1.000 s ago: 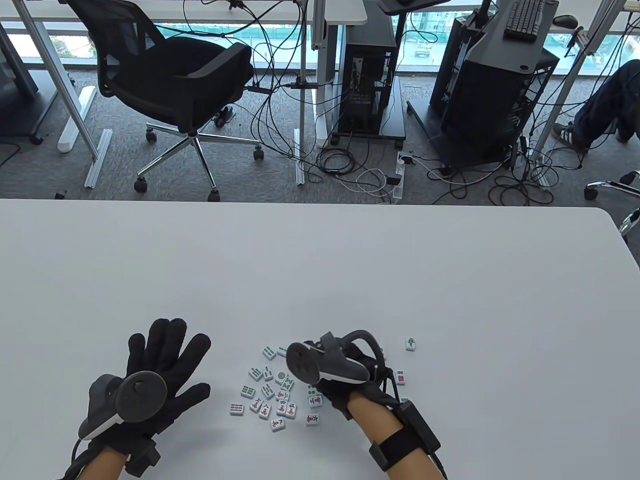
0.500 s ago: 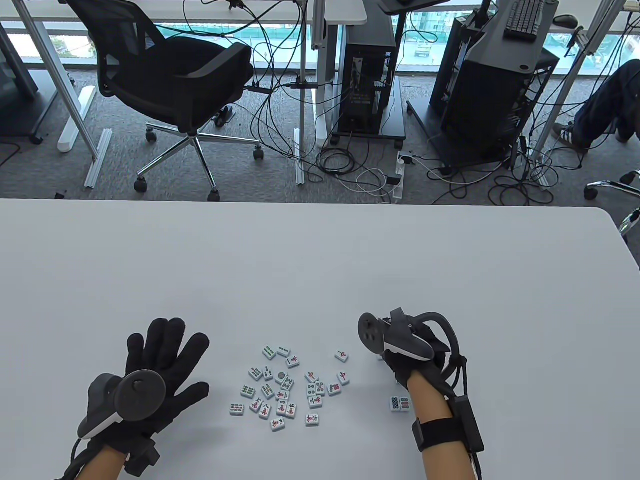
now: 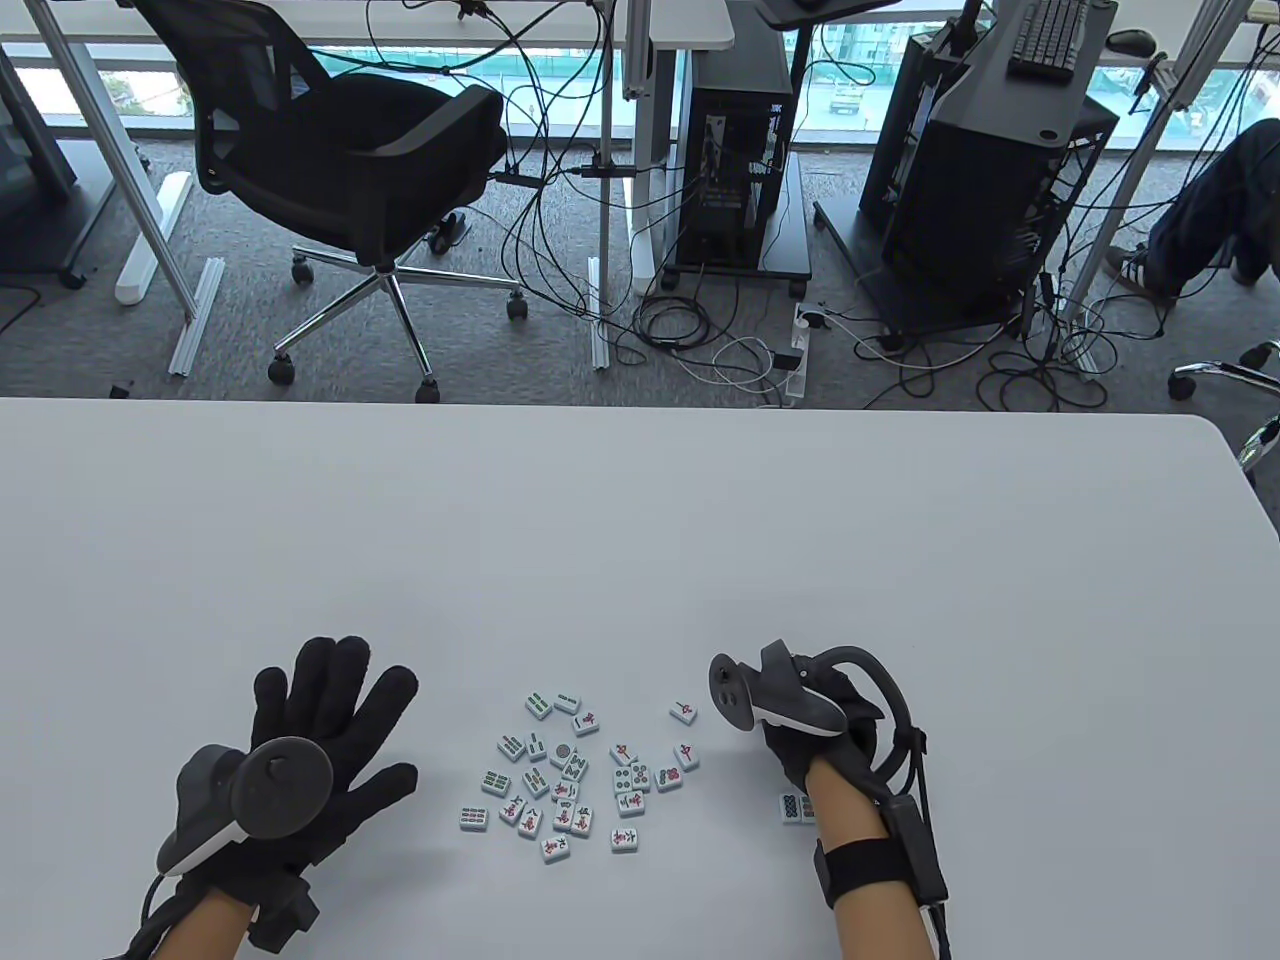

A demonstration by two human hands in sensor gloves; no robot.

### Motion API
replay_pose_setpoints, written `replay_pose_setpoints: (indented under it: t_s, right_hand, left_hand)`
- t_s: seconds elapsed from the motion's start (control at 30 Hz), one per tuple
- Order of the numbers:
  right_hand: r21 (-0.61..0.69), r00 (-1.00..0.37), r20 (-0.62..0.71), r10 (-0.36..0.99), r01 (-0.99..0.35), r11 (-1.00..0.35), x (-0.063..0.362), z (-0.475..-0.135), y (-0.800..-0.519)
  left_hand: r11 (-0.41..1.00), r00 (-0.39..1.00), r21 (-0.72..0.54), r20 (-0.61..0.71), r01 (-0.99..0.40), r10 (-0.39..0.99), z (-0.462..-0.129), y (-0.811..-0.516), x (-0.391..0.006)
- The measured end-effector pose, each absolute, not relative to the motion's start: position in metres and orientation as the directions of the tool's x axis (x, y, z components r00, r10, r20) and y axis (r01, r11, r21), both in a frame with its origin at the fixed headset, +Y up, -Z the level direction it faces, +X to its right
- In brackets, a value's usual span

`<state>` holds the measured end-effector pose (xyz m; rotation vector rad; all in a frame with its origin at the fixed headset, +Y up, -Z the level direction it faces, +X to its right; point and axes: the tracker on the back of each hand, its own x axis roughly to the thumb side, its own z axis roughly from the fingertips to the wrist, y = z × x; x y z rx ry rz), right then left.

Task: Mahjong suit sorting

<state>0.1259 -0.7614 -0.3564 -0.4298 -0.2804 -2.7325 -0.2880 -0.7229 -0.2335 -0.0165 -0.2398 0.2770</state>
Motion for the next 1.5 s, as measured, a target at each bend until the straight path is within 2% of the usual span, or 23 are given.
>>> replay_pose_setpoints:
  t_s: [0.17, 0.3, 0.57, 0.77, 0.87, 1.13, 1.37, 1.5]
  right_hand:
    - [0.152, -0.909, 0.290, -0.300, 0.354, -0.923, 0.128, -0.354, -0.754]
    - [0.070, -0.910, 0.293, -0.292, 0.325, -0.943, 0.122, -0.345, -0.742]
    - [-0.026, -0.882, 0.423, -0.210, 0.219, -0.975, 0.076, -0.317, -0.725]
    - [-0.056, -0.826, 0.541, -0.156, 0.150, -0.987, 0.031, -0.300, -0.733]
    - [-0.079, -0.833, 0.526, -0.171, 0.153, -0.985, 0.009, -0.298, -0.737]
    - [0.013, -0.866, 0.489, -0.103, 0.125, -0.992, -0.038, -0.304, -0.739]
    - [-0.065, -0.879, 0.413, -0.239, 0.234, -0.970, -0.054, -0.310, -0.745]
    - [-0.024, -0.894, 0.368, -0.254, 0.264, -0.964, -0.051, -0.320, -0.749]
  left_hand:
    - [0.961, 0.932, -0.047, 0.233, -0.273, 0.276, -0.234, -0.723, -0.289]
    - [0.961, 0.932, -0.046, 0.236, -0.273, 0.276, -0.234, -0.723, -0.288]
    - [0.963, 0.932, -0.047, 0.242, -0.265, 0.268, -0.234, -0.724, -0.287]
    - [0.962, 0.930, -0.040, 0.251, -0.268, 0.270, -0.233, -0.723, -0.286]
    - [0.963, 0.929, -0.039, 0.257, -0.266, 0.267, -0.232, -0.723, -0.285]
    - [0.959, 0.924, -0.031, 0.261, -0.280, 0.279, -0.231, -0.721, -0.286]
    - [0.959, 0.923, -0.030, 0.265, -0.281, 0.279, -0.231, -0.722, -0.285]
    - [0.958, 0.923, -0.030, 0.262, -0.285, 0.283, -0.231, -0.722, -0.286]
